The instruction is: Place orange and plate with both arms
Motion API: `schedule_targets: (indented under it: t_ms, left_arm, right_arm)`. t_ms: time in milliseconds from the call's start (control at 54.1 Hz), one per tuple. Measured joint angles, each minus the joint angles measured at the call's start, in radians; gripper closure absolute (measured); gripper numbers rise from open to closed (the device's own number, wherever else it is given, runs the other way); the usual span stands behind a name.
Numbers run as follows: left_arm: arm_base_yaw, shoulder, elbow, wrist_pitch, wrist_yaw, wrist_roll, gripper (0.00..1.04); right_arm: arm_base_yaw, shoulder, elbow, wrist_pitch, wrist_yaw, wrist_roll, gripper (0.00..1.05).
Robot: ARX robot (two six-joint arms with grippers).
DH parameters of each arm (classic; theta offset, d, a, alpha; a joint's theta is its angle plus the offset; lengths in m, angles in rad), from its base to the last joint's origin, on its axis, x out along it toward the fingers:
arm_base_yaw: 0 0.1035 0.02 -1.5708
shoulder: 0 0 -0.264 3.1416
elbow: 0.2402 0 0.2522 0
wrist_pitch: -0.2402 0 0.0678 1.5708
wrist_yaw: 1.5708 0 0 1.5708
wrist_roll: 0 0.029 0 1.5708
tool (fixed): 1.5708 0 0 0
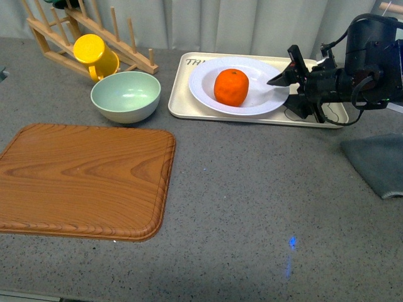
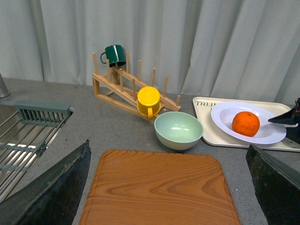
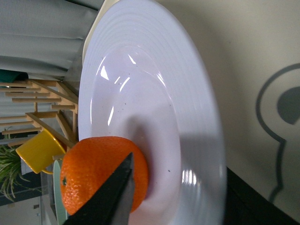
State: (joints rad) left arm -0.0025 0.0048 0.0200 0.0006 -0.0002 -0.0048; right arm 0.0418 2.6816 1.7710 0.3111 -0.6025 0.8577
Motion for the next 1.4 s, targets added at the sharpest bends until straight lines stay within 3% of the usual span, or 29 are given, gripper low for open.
schedule_targets:
  t_ms: [277,351,462,591,702,850,924,1164,1405]
  left_arm:
    - [0.0,0.0,0.0,0.0,0.0,0.0,0.06]
    - [0.0,0.0,0.0,0.0,0.0,0.0,0.06]
    - [0.0,0.0,0.0,0.0,0.0,0.0,0.06]
    - [0.0,0.0,0.0,0.0,0.0,0.0,0.06]
    - [0.0,0.0,0.0,0.0,0.0,0.0,0.06]
    - [0.0,-0.001,0.0,0.0,0.0,0.0,0.06]
    - [0.0,-0.001,0.0,0.0,0.0,0.0,0.06]
    - [0.0,-0.001,0.0,0.0,0.0,0.0,0.06]
    - [0.0,-0.001,0.0,0.0,0.0,0.0,0.06]
  right_arm:
    - [-0.04,-0.28,-0.275,0.098,0.056,-0.092,0.07]
    - [-0.042,-0.352,-0.353,0.097,0.109,-0.136,0.09]
    - [-0.042,-0.463,-0.5,0.071,0.293,-0.301,0.09]
    - [-0.041,-0.576,-0.71,0.145,0.523,-0.523,0.09]
    - [-0.047,-0.668,-0.868,0.246,0.641,-0.667,0.09]
    - [-0.049,-0.719,-1.149,0.815,0.614,-0.794,0.28]
    - [-0.042,-0.8,-1.302,1.055,0.607,-0.832,0.46]
    - [-0.042,-1.099,-1.546,1.023,0.605,-0.854,1.03]
    - [-0.042,-1.3,-1.647,0.922,0.605,-0.856,1.04]
